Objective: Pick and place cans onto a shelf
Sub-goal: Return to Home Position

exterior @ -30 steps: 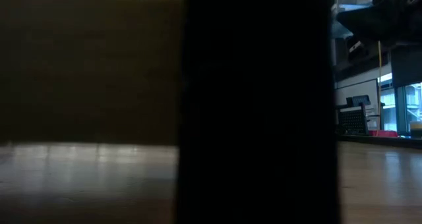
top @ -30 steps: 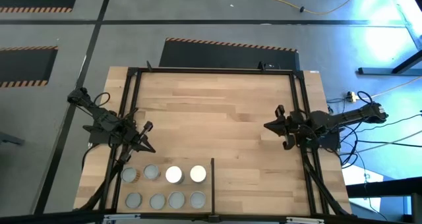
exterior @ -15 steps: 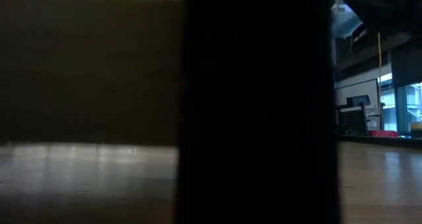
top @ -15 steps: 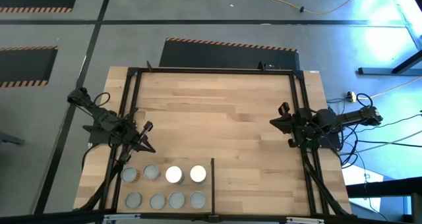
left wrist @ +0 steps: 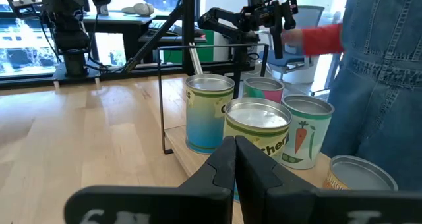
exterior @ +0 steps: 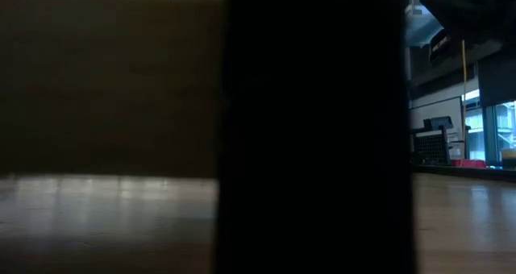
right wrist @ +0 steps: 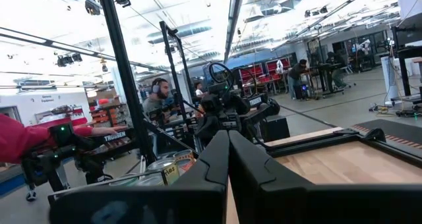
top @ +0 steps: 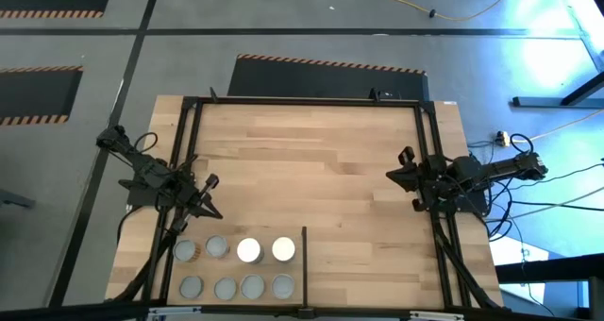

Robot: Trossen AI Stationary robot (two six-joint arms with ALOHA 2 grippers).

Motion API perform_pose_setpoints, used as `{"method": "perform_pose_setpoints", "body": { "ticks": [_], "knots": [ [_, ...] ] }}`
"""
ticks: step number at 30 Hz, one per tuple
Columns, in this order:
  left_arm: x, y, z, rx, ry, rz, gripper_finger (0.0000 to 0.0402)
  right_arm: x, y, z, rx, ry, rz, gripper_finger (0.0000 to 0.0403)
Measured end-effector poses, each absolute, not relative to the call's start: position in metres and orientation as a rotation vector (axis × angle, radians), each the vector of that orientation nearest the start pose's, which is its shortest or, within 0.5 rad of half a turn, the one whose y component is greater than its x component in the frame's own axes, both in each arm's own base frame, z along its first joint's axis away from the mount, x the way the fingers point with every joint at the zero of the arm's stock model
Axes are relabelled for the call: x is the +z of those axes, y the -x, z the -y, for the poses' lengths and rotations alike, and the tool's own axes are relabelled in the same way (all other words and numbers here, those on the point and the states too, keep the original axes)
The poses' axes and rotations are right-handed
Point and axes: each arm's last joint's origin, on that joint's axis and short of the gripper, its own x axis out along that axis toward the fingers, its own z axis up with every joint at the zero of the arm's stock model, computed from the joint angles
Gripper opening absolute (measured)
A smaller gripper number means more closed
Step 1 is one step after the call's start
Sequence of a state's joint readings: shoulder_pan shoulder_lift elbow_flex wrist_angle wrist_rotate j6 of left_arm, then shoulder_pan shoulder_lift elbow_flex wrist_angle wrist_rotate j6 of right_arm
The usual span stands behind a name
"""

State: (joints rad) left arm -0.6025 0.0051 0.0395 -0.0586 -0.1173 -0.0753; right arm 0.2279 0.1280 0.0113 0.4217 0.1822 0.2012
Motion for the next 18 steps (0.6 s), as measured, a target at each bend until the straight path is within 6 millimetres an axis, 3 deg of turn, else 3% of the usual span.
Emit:
{"method": "perform_pose_setpoints", "body": {
  "ticks": [10,18],
  "knots": [
    [0.171,-0.08,0.051,-0.485,0.065,-0.042,0.0,0.197,-0.099,-0.018,0.073,-0.25,0.29,0.001],
    [0.171,-0.08,0.051,-0.485,0.065,-0.041,0.0,0.181,-0.102,-0.02,0.086,-0.023,0.136,0.001]
  ]
}}
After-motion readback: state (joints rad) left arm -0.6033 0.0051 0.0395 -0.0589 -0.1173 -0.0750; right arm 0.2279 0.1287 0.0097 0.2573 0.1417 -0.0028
